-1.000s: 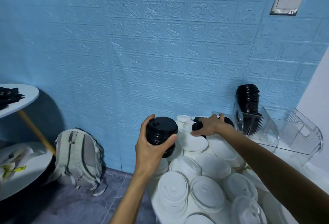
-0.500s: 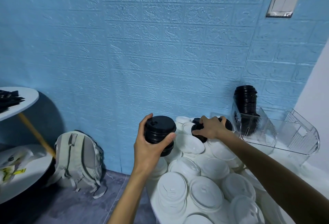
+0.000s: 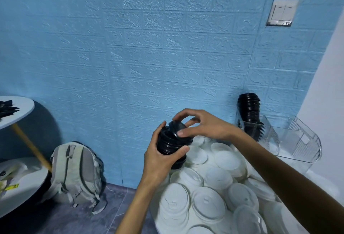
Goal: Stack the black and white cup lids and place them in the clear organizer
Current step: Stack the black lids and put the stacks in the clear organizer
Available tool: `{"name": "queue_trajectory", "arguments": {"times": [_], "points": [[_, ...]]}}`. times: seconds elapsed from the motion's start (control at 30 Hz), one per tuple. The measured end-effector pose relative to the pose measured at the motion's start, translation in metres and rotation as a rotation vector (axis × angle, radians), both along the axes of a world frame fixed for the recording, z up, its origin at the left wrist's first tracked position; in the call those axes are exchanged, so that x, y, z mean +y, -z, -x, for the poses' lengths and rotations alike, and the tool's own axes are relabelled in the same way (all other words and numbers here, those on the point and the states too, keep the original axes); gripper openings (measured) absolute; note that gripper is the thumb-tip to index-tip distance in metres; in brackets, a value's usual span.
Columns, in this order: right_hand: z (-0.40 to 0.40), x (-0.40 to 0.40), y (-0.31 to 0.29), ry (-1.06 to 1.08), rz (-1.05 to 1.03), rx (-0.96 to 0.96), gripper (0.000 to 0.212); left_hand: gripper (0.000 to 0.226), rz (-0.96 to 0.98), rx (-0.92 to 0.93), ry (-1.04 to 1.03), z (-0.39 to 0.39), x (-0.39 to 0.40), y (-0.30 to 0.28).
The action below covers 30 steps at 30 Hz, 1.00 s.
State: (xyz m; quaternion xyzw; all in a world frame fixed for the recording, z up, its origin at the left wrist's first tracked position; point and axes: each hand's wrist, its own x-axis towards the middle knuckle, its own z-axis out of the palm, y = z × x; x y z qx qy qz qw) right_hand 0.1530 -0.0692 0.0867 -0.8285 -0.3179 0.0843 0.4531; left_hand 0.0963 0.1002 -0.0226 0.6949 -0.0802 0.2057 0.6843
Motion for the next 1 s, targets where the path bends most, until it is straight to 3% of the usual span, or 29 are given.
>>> {"name": "queue_trajectory", "arguments": {"times": [0.13,0.6,0.8,1.0], "points": [[0.002,0.007,0.005,0.043,0.06,-0.043,0.041,0.109,0.027,0.028,0.011,0.002,-0.003,0.0],[0.005,0.018,0.031,0.073,-0.098,0.022,0.03,0.102,0.018,0.018,-0.068,0.007,-0.016,-0.002],[0.003,0.015,0.036,0.103,-0.116,0.039,0.049,0.082,0.012,-0.015,-0.097,0.006,-0.018,-0.001],[-0.014,0.006,0.027,0.075,-0.071,0.169,0.039,0.079,-0.029,-0.017,-0.085,0.004,-0.017,-0.005]]}}
